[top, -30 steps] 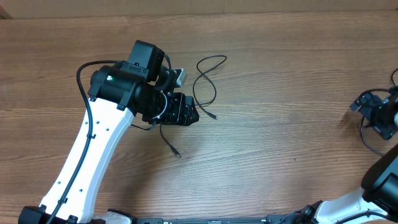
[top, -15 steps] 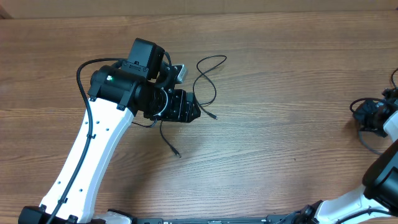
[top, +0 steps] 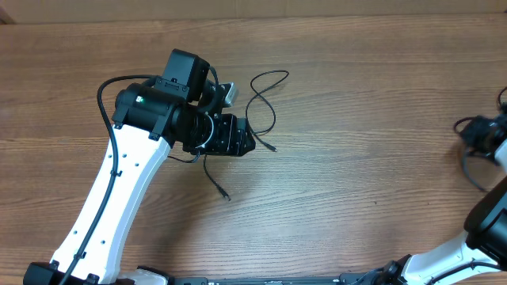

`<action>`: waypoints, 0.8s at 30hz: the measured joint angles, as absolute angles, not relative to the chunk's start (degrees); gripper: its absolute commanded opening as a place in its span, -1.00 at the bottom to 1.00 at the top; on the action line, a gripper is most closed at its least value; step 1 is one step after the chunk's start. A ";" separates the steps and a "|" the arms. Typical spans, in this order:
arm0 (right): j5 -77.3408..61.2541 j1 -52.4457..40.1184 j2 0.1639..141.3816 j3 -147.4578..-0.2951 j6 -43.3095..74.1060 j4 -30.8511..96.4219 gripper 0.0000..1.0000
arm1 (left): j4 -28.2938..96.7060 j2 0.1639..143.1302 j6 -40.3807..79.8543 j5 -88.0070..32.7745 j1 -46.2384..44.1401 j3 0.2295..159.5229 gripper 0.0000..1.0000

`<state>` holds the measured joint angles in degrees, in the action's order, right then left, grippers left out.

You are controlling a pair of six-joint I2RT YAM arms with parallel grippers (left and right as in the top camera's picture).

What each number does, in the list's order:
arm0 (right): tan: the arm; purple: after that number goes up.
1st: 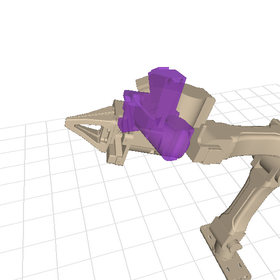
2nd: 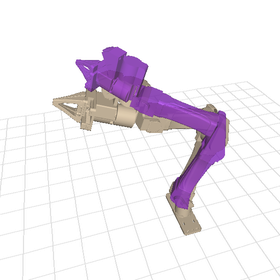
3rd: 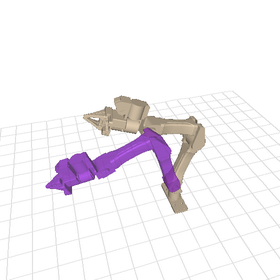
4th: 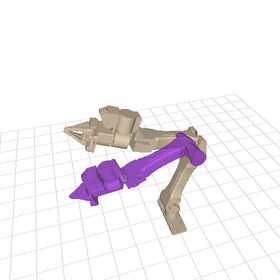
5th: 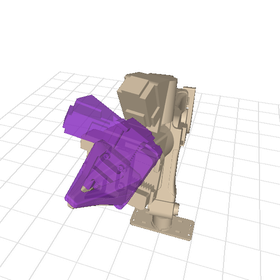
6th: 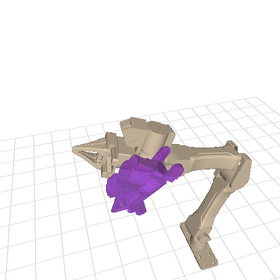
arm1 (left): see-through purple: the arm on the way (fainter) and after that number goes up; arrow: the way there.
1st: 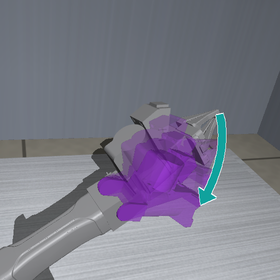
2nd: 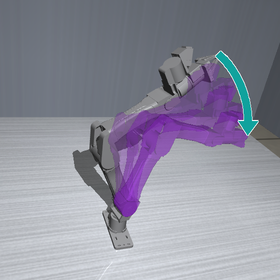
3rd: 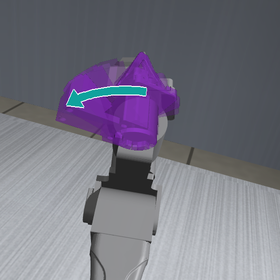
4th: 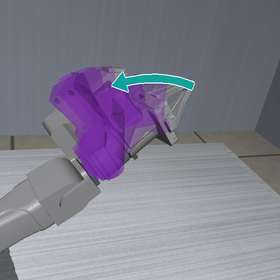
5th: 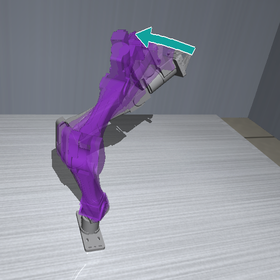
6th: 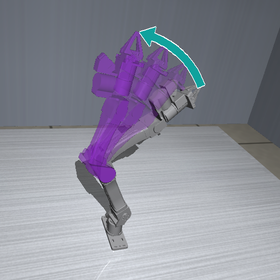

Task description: Untangle cables

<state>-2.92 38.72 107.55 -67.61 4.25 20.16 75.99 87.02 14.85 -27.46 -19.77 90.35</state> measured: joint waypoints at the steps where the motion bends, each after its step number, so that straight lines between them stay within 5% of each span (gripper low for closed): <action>1: -2.15 39.16 107.55 -69.30 4.73 20.25 -0.92 | 76.51 87.02 14.85 -27.46 -19.77 90.35 0.45; 11: 4.54 50.52 107.59 -92.73 6.63 27.64 -0.91 | 80.68 87.02 16.03 -27.46 -19.77 90.35 0.44; 13: 4.73 52.62 107.61 -98.04 7.03 29.45 1.00 | 80.29 87.02 16.21 -27.44 -19.77 90.35 0.44; 24: -14.24 51.57 107.53 -106.04 2.50 40.47 1.00 | 77.30 87.02 16.36 -27.46 -20.27 90.35 0.44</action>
<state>-14.24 51.57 107.53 -106.04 2.50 40.47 77.30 87.02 16.36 -27.46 -20.27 90.35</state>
